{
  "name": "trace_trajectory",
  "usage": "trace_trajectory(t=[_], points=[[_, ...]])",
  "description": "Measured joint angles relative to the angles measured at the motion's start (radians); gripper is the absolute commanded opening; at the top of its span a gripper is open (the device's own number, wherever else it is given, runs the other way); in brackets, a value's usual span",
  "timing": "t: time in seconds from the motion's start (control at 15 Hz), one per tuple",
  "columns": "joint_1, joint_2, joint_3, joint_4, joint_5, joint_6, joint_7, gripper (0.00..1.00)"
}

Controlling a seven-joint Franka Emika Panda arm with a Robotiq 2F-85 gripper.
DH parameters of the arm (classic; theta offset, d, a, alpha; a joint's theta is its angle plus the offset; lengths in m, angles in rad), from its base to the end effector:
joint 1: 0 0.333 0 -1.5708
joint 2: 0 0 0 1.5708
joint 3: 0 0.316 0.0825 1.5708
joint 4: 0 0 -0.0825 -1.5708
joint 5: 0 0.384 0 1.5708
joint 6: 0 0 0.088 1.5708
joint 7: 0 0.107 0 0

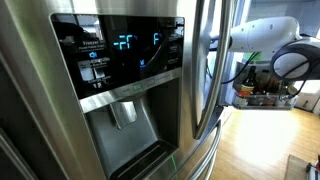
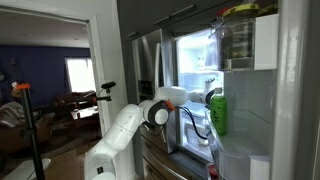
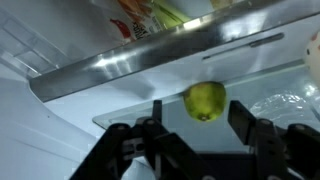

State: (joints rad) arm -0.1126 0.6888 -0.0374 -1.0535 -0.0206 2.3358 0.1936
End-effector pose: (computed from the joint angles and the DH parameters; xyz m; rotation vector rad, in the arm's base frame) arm 0.7824 -0.1077 0.5010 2.9415 -0.4718 0.9127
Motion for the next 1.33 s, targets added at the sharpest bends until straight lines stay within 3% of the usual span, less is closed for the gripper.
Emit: trace_trajectory(t=[0.33,0.67,0.8,0.93,1.33], points=[[-0.009,0.015,0.004,0.015,0.000,0.000,-0.004,0.05],[-0.017,0.023,0.008,0.032,0.003,-0.010,-0.004,0.06],[-0.022,0.023,0.011,0.036,0.004,-0.013,-0.004,0.47],[-0.026,0.023,0.013,0.040,0.004,-0.014,-0.005,0.55],[-0.032,0.033,0.025,0.060,0.004,-0.014,-0.016,0.99]])
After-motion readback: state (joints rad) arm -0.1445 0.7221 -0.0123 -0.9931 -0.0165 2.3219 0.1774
